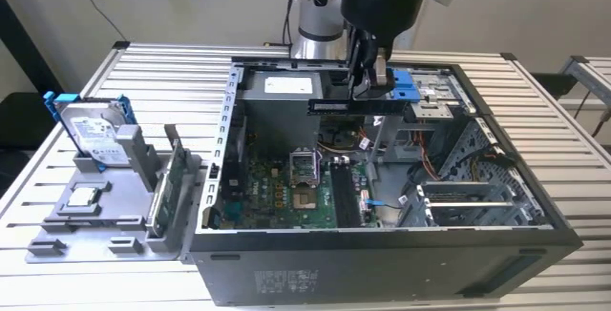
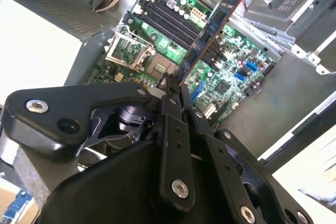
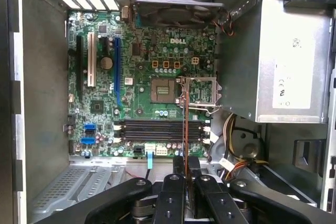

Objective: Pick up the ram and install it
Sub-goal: 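Pick up the ram and move it above insertion slot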

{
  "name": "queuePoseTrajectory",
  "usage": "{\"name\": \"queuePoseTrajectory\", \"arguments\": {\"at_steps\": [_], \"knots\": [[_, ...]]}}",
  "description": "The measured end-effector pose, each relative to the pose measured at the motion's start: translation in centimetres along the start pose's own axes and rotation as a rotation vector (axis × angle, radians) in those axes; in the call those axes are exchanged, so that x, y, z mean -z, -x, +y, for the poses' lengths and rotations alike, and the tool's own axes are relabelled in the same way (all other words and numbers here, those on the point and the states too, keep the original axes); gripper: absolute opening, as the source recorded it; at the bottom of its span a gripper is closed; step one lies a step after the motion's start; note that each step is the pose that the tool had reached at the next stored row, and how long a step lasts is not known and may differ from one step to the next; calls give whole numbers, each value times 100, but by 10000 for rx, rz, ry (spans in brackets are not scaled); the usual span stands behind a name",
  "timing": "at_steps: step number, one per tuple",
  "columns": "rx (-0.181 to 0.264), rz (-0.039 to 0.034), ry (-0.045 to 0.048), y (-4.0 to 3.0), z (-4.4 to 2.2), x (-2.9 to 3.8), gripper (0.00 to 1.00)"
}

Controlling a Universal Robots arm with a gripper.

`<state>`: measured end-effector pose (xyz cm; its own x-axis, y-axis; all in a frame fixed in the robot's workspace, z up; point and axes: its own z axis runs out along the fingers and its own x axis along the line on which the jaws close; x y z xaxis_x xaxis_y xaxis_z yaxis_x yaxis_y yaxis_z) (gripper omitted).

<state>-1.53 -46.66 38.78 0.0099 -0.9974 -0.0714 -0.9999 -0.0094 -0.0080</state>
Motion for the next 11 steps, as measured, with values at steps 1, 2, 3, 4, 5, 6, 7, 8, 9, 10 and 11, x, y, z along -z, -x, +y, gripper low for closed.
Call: {"name": "queuePoseTrajectory", "arguments": {"at_steps": [1,2,3,4,5,6,7,8,9,10,11], "knots": [[-1,1,0,3,-2,0,14],[0,1,0,6,-9,0,14],[-1,0,2,8,-21,-1,14],[0,1,4,11,-37,-1,14],[1,0,6,17,-49,-2,14],[1,0,7,24,-59,-2,14],[0,0,6,31,-70,-3,14],[0,1,7,40,-81,-3,14],[0,1,7,55,-87,-4,14],[-1,2,6,72,-92,-5,14],[-1,1,6,92,-96,-7,14]]}}
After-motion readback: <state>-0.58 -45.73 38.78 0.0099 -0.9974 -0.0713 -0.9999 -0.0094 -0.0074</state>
